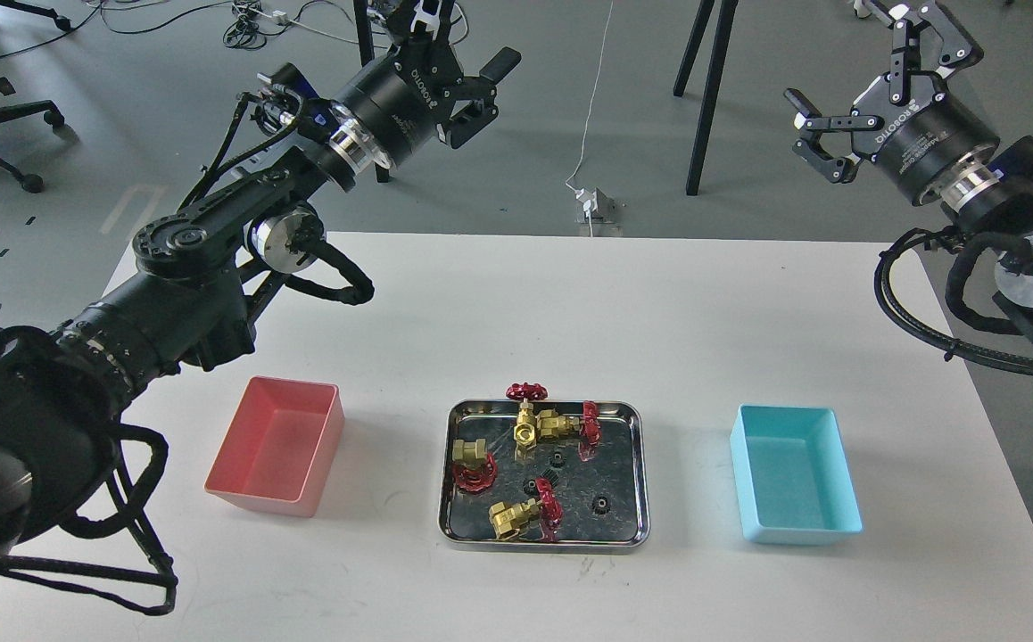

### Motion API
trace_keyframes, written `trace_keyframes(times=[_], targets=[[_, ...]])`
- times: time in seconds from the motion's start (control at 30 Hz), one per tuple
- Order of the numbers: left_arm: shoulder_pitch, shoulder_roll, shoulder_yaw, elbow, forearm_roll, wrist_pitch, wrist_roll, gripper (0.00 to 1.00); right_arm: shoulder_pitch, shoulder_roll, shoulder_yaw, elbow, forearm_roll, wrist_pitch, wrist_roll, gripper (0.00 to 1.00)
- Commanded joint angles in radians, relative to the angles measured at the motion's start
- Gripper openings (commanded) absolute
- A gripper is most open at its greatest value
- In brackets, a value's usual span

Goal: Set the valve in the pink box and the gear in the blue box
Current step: 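Raise the left arm and swing the left gripper over the table, then lower the left gripper onto the brass valve nearest the pink box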

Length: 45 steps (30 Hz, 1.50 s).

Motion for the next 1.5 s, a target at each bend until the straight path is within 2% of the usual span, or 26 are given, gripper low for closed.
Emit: trace_keyframes(times=[0.0,0.13,0.2,0.27,0.33,0.4,0.5,0.6,0.63,0.8,0.93,1.07,1.13,1.2,1.3,1.47], targets=[[0.007,0.017,-0.007,0.000,-0.003,0.001,0.000,1.00,-0.008,0.003,-0.003,-0.002,-0.004,0.000,0.001,1.00],[0.006,0.047,-0.017,0.021,-0.025,0.001,0.000,1.00,-0.008,0.004,0.031,-0.022,-0.003,0.000,0.001,1.00],[0.009,0.069,-0.045,0.073,-0.069,0.001,0.000,1.00,0.000,0.004,0.064,-0.039,0.003,0.000,0.001,1.00],[0.006,0.026,-0.088,0.098,-0.115,0.001,0.000,1.00,0.012,0.006,0.103,-0.059,0.012,0.000,-0.001,1.00],[-0.002,-0.047,-0.129,0.068,-0.137,0.001,0.000,1.00,0.023,0.011,0.129,-0.064,0.014,0.000,-0.001,1.00],[0.000,-0.067,-0.181,-0.013,-0.138,0.001,0.000,1.00,0.027,0.021,0.140,-0.062,0.014,0.000,-0.001,1.00],[-0.005,-0.042,-0.212,-0.217,-0.123,0.001,0.000,1.00,0.044,0.029,0.143,-0.065,0.015,0.000,-0.001,1.00],[-0.063,0.099,-0.171,-0.389,-0.045,0.001,0.000,1.00,0.056,0.024,0.135,-0.055,0.014,0.000,0.001,1.00],[-0.097,0.133,-0.110,-0.416,-0.033,0.018,0.000,1.00,0.056,0.023,0.137,-0.052,0.012,0.000,0.001,1.00],[-0.347,0.256,0.407,-0.538,0.003,0.213,0.000,0.99,0.050,0.024,0.144,-0.053,0.014,0.000,0.007,1.00],[-0.586,0.276,0.761,-0.679,0.133,0.359,0.000,0.98,0.050,0.029,0.156,-0.062,0.014,0.000,0.009,1.00],[-0.747,0.240,1.048,-0.762,0.421,0.400,0.000,0.98,0.055,0.056,0.206,-0.048,0.017,-0.054,-0.002,1.00],[-0.770,0.207,1.156,-0.767,0.583,0.449,0.000,0.98,0.070,0.079,0.209,-0.047,0.015,-0.099,-0.005,1.00],[-0.764,0.184,1.265,-0.764,0.716,0.543,0.000,0.98,0.113,0.087,0.206,-0.048,0.015,-0.166,-0.008,1.00],[-0.717,0.155,1.404,-0.755,0.810,0.662,0.000,0.98,0.161,0.109,0.198,-0.062,0.014,-0.246,-0.045,1.00],[-0.573,0.164,1.457,-0.694,0.911,0.703,0.000,0.98,0.188,0.168,0.192,-0.117,0.012,-0.307,-0.139,1.00]])
